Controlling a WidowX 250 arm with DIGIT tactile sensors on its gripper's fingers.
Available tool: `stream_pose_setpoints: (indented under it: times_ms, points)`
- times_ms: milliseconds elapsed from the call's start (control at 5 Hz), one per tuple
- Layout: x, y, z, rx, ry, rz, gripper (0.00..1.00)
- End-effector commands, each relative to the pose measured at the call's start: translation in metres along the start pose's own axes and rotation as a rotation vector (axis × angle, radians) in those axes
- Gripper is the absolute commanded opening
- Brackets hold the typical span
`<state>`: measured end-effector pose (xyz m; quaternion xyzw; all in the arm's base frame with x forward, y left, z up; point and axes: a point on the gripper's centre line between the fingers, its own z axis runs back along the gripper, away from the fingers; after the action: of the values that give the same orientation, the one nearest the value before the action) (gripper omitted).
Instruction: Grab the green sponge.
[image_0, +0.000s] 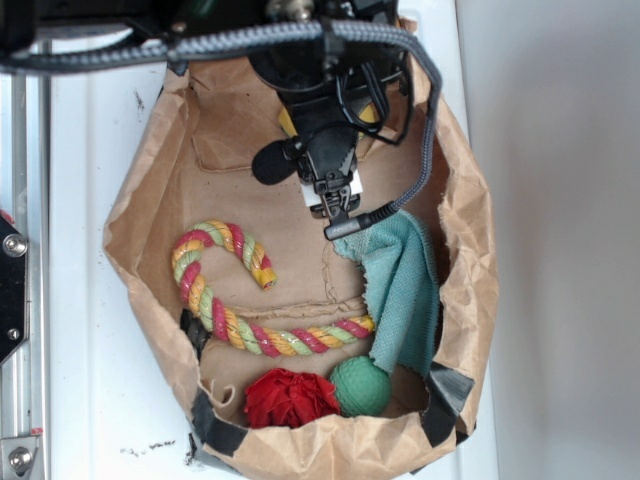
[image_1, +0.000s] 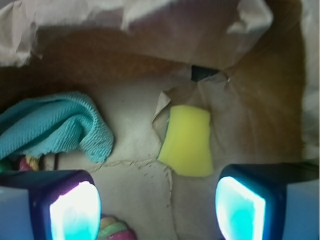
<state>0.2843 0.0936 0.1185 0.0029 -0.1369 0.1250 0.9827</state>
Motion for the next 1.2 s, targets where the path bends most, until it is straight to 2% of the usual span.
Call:
stream_pose_setpoints:
  times_ms: [0,200,400,600,800,1000]
  points:
    - [0.015,-0.010,-0.009,-0.013,-0.053,0.007,1.00]
    - [0.025,-0.006,-0.024,0.018,-0.041,0.019,1.00]
    - [0.043,0.016,-0.039,0.091,-0.037,0.094,1.00]
    - [0.048,0.036,-0.046,0.156,-0.055,0.124,1.00]
    - [0.043,0.039,-0.029,0.203,-0.111,0.069,1.00]
    - [0.043,0.039,-0.029,0.203,-0.111,0.069,1.00]
